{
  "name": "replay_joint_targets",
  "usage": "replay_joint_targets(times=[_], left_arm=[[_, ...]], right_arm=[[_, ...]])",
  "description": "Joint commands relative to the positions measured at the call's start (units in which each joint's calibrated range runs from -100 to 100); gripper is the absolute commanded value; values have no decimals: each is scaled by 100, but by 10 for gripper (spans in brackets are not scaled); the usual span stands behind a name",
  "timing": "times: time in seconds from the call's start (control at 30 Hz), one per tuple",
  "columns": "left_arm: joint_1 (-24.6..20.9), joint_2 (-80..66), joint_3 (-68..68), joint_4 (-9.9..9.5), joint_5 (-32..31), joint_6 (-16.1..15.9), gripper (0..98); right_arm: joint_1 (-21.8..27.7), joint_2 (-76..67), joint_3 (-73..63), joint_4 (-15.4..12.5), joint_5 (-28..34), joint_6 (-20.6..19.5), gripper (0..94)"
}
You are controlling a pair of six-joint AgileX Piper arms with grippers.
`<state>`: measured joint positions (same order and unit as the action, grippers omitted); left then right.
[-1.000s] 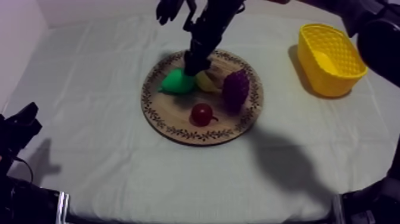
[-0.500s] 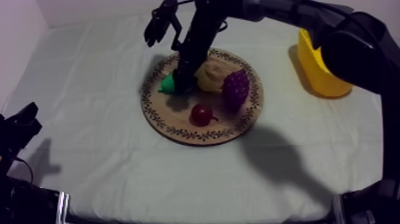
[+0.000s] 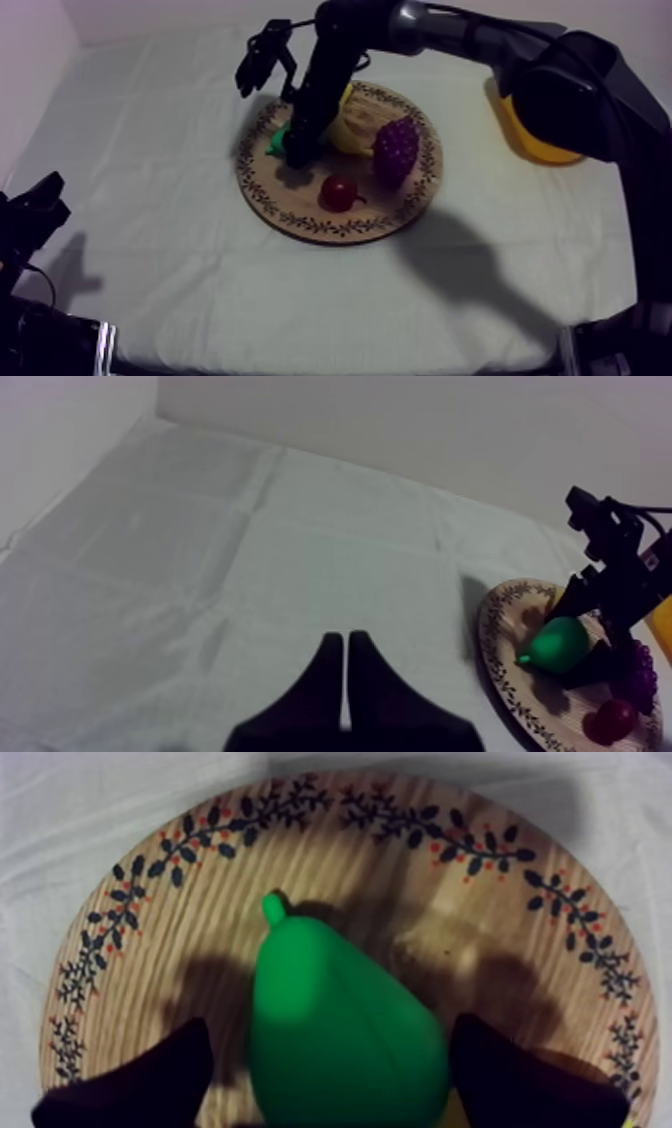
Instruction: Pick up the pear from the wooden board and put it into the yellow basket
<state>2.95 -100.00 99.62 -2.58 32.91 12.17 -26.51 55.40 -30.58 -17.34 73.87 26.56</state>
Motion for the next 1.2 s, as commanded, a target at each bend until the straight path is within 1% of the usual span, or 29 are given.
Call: replay_joint_targets(times=[0.0,0.2,0.3,0.37,0.57,0.8,0.97,1.17], left_arm=[[-2,0,5,2,-1,2,1],[-2,0,5,2,-1,2,1],[-2,0,5,2,-1,2,1],[-2,0,5,2,-1,2,1],[-2,0,5,2,-1,2,1],[-2,0,5,2,-1,2,1],[-2,0,5,2,-1,2,1],[-2,0,5,2,-1,2,1]], right_arm=[[-2,29,-10,-29,-14,10,593],[36,-14,84,-94,-102,28,426],[48,-150,234,-98,-147,24,366],[56,-338,422,-84,-169,32,344],[193,-1543,1301,-103,-98,62,331],[591,-3154,2203,-174,75,-81,330],[1078,-3771,2545,-114,54,-229,331],[1857,-4295,2709,-46,24,-299,327]])
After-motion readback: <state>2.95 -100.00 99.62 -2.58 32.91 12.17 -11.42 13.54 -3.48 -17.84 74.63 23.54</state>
